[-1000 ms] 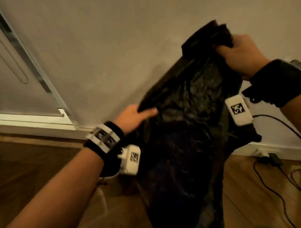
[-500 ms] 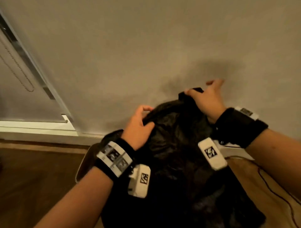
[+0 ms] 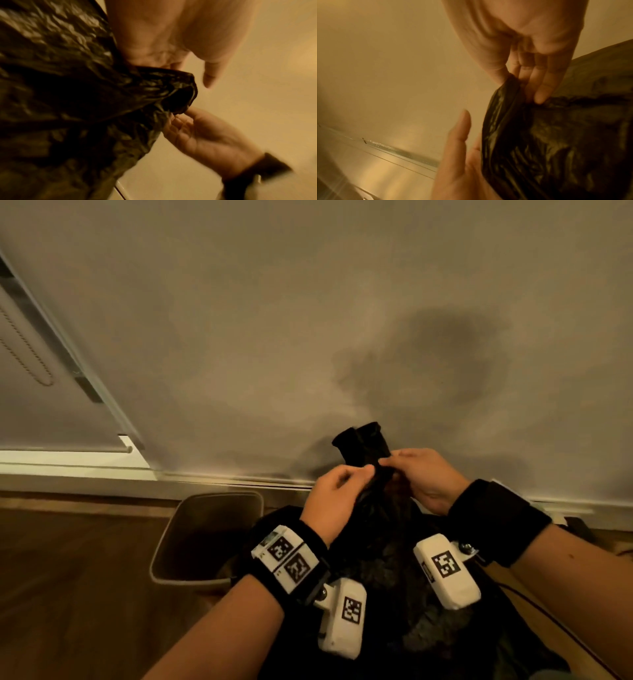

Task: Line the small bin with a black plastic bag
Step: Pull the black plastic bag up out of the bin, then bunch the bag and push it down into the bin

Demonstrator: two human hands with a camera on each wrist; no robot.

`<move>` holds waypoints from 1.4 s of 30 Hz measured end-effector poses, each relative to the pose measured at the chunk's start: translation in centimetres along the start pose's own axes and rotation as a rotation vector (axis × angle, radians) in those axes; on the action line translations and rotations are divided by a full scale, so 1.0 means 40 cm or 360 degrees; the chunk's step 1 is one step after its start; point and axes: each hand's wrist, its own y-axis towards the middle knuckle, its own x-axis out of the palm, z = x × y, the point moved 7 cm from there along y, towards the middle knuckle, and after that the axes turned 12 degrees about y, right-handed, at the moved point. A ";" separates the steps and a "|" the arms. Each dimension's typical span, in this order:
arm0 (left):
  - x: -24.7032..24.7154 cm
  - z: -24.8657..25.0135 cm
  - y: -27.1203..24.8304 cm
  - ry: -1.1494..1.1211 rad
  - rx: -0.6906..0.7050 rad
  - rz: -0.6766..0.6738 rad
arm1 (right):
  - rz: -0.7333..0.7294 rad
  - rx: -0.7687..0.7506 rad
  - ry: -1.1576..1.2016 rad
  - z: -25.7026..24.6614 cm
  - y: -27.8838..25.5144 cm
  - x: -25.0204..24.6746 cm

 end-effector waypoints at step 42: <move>-0.140 -0.141 0.007 -0.0579 -0.0617 -0.0250 | 0.0310 0.0079 -0.1230 -0.088 0.076 -0.242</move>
